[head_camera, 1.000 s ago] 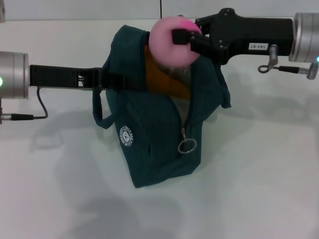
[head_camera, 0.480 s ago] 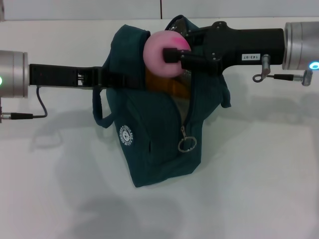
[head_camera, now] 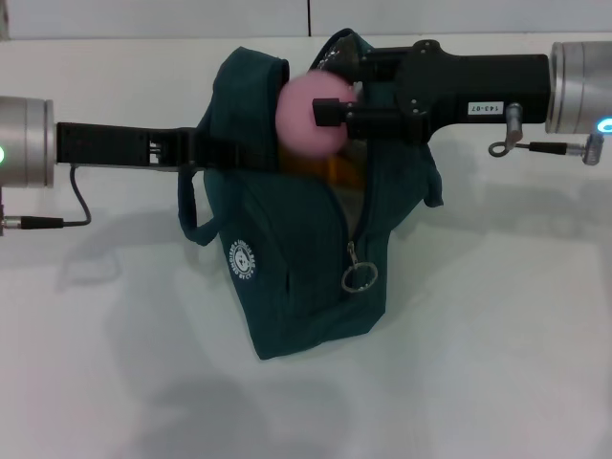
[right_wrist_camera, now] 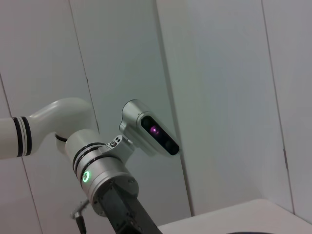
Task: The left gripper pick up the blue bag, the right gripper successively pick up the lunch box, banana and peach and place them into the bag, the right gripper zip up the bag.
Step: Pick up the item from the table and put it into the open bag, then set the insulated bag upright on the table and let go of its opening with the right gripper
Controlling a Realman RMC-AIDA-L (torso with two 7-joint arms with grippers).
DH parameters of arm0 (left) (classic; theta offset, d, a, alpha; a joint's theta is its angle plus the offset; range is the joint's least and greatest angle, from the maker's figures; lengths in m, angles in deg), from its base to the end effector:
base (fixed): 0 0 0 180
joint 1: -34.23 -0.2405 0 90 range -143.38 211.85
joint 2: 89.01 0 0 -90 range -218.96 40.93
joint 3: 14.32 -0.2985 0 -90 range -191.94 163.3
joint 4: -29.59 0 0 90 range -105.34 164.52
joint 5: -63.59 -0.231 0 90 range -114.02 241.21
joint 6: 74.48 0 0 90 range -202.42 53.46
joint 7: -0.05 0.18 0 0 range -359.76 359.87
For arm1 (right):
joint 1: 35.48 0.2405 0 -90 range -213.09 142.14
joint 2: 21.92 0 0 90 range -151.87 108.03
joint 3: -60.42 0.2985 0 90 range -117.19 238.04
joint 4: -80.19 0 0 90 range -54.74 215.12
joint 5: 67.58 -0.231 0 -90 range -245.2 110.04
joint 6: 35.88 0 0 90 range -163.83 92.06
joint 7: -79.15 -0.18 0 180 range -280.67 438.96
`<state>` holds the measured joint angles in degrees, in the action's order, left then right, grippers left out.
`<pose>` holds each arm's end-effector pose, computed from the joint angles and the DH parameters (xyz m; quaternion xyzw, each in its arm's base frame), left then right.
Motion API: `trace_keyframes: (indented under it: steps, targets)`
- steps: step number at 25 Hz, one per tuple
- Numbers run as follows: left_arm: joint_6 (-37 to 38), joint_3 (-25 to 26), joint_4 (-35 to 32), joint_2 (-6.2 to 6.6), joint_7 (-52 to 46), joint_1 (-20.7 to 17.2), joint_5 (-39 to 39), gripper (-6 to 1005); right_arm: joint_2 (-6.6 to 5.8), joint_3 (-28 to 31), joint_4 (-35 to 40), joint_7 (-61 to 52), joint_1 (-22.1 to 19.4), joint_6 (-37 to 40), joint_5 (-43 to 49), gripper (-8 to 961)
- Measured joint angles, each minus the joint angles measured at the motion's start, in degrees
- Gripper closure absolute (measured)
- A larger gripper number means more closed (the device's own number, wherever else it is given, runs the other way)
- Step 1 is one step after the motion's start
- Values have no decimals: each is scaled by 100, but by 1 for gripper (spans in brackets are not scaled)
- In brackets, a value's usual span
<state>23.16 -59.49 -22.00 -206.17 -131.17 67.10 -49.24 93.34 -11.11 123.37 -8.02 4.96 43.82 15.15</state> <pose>-0.2384 0.3928 -0.0082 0.8463 0.4792 0.2330 0.0009 0.1361 0.4340 -0.0566 -0.9426 0.0962 0.3137 0.0625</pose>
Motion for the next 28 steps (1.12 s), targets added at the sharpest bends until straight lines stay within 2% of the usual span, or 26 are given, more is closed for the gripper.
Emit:
trace_keyframes:
  steps: [8, 10, 16, 19, 23, 28]
  targets:
    - [0, 0, 0, -4, 8, -5, 1, 967, -50, 35, 53, -51, -6, 42, 14, 329]
    - [0, 0, 0, 1, 9, -19, 1, 967, -116, 158, 71, -59, -47, 29, 15, 313]
    - [-3, 0, 0, 10, 70, -34, 5, 967, -459, 629, -68, -144, -299, -253, 151, 309]
    - [-52, 0, 0, 32, 283, -41, -2, 967, -539, 770, -79, -145, -438, -459, 372, 311]
    - [-126, 0, 1, 84, 388, -44, -40, 968, -509, 837, -86, -109, -515, -790, 795, 314]
    - [-155, 0, 8, 127, 453, -23, -46, 968, -280, 816, -91, 81, -468, -1129, 1070, 315]
